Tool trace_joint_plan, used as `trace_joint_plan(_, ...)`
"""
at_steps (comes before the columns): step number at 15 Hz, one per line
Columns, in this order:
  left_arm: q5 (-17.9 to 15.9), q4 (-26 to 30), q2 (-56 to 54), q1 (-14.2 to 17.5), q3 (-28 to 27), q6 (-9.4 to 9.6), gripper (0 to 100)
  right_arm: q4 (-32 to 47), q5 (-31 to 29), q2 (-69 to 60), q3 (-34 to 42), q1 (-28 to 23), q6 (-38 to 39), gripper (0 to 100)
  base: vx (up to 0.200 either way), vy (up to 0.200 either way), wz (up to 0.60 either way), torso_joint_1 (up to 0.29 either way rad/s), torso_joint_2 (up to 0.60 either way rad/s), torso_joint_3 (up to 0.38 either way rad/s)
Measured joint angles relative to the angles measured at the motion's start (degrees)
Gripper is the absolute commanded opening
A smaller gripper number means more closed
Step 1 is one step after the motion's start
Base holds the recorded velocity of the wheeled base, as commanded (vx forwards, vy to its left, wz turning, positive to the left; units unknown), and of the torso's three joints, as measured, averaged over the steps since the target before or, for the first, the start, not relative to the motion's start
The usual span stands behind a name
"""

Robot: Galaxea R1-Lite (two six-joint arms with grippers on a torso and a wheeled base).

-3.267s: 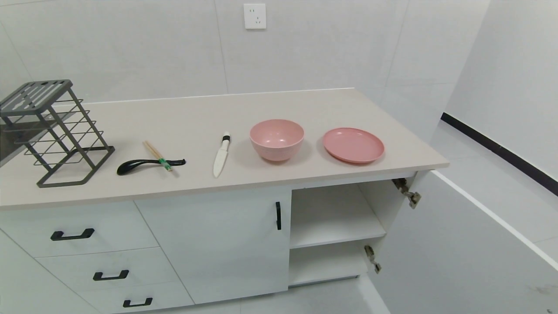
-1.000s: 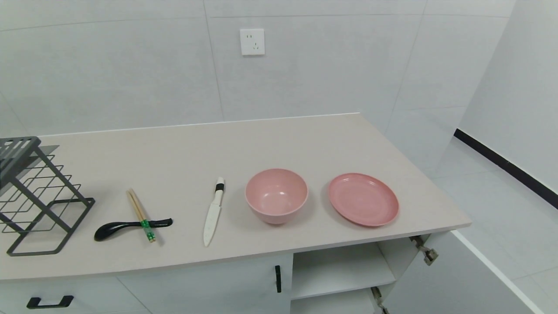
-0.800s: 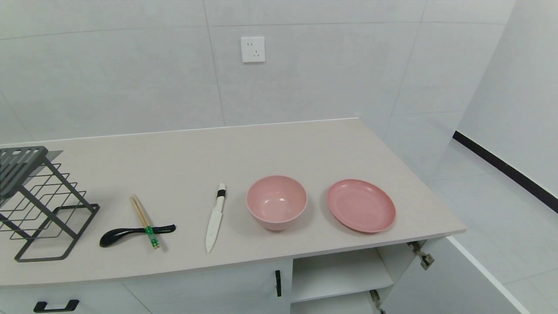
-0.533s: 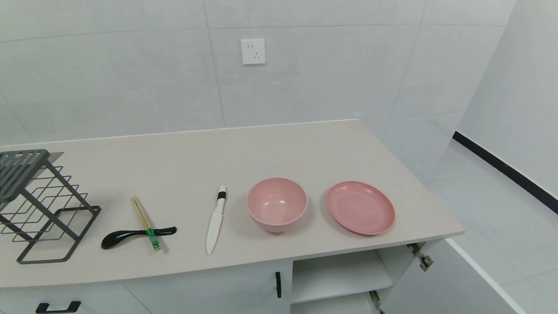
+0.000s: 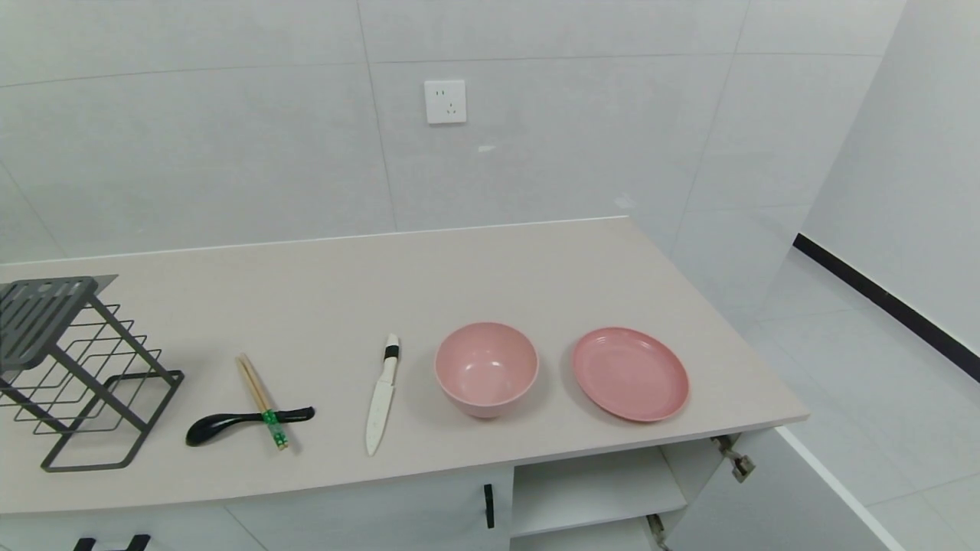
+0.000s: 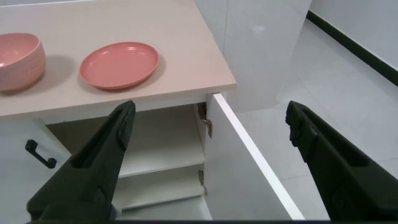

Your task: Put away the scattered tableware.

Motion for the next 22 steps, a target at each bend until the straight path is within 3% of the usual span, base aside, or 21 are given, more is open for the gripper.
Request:
trace_joint_plan(17,-0.01,-0.05,0.0,0.0,0.0,-0.68,100,0.0,-0.05,0.0,0.0,0.0,0.02,100,0.0,0.0,0.0,0.085,-0.16,-0.078)
trace_joint_plan(22,-0.35,0.0,0.0,0.0,0.0,0.4,100,-0.02,0.01,0.0,0.0,0.05,0.07,100,0.0,0.0,0.0,0.0,0.0,0.0)
